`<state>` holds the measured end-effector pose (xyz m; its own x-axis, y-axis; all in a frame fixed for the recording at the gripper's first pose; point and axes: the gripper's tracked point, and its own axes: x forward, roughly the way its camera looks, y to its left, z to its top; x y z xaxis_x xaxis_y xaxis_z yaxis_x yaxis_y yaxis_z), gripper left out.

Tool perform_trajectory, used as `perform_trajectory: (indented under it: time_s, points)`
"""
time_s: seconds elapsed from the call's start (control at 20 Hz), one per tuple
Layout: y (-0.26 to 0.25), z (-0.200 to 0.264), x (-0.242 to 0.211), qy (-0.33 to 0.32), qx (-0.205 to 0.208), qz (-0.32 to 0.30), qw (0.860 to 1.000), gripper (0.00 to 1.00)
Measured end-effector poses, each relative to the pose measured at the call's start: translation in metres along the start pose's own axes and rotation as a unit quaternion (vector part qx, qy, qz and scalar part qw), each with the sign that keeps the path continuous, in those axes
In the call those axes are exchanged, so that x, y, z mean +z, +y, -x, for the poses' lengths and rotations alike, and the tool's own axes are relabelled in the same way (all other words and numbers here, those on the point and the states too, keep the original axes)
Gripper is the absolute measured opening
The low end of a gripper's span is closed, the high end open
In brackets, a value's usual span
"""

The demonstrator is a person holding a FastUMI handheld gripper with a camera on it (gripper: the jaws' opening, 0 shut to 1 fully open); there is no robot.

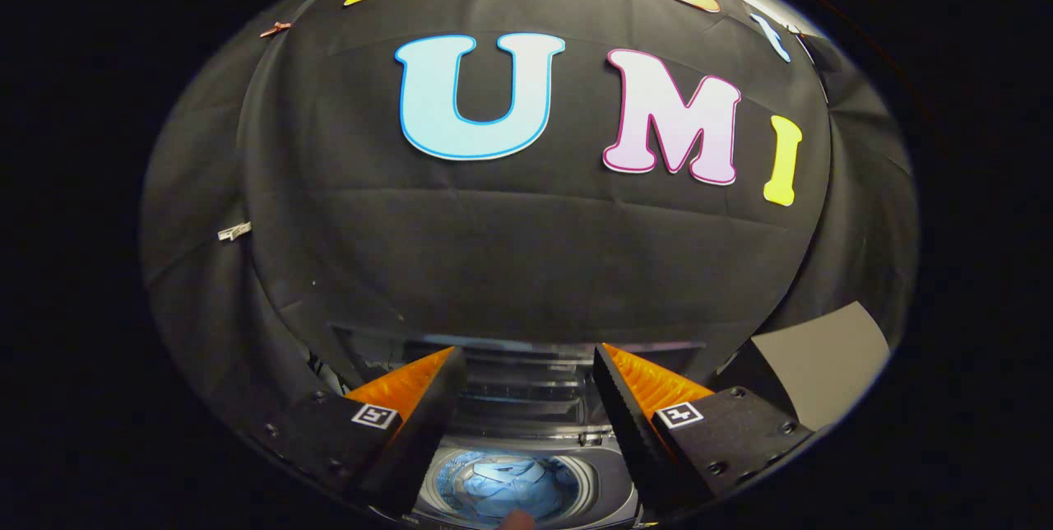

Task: Put the clothes into the washing machine and then close the washing machine lid.

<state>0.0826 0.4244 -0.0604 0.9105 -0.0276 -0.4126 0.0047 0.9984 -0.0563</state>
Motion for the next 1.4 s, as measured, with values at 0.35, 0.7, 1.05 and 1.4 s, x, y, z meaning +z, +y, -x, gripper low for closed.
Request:
perform_trajectory:
  time_s: [0.35, 0.7, 1.05, 1.4]
  points:
    - [0.009, -0.056, -0.015, 0.044, 0.001, 0.001, 0.999, 0.98]
    - [0.009, -0.057, -0.019, 0.048, 0.003, -0.036, 0.998, 1.0]
    - [0.007, -0.053, -0.019, 0.035, -0.009, -0.036, 0.999, 1.0]
    - [0.002, -0.043, -0.026, 0.007, -0.02, -0.042, 0.999, 1.0]
